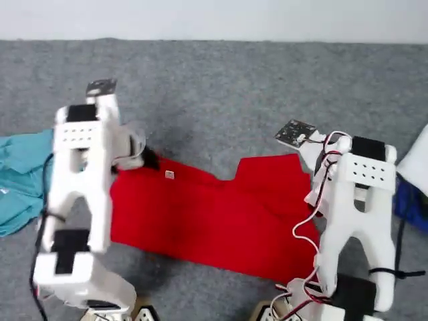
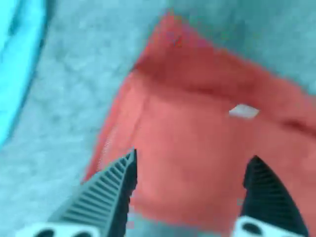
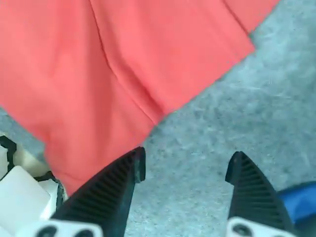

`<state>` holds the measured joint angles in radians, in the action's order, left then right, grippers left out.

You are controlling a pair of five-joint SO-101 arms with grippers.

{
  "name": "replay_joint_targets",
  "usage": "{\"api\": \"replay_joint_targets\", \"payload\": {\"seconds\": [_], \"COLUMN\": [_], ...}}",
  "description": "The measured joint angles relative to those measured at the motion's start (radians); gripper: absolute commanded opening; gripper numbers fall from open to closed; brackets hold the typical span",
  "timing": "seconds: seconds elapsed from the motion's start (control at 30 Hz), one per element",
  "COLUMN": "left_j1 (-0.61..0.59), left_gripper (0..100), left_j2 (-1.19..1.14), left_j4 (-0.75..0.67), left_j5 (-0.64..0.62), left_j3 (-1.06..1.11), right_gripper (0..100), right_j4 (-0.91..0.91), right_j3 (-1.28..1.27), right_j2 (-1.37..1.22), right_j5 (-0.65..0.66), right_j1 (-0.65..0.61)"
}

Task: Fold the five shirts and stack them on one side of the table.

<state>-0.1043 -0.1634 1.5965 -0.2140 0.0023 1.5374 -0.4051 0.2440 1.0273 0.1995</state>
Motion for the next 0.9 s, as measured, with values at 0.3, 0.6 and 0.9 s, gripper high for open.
{"api": "replay_joint_targets", "payload": {"seconds": [0.3,0.6,0.9], "left_j1": [-0.006,-0.029,-0.031], "left_gripper": [25,5,23], "left_j2": [-0.350,-0.371,-0.433], "left_j4": [0.121,0.127,0.127], "left_j5": [-0.488,-0.563,-0.563], "left_j3": [-0.368,-0.394,-0.394], "right_gripper": [27.0,27.0,27.0], "right_j4": [0.000,0.000,0.000], "right_j3": [0.000,0.000,0.000], "right_j2": [0.002,0.002,0.002], "right_j5": [-0.011,-0.012,-0.012], "right_j1": [-0.002,-0.002,-0.002]}}
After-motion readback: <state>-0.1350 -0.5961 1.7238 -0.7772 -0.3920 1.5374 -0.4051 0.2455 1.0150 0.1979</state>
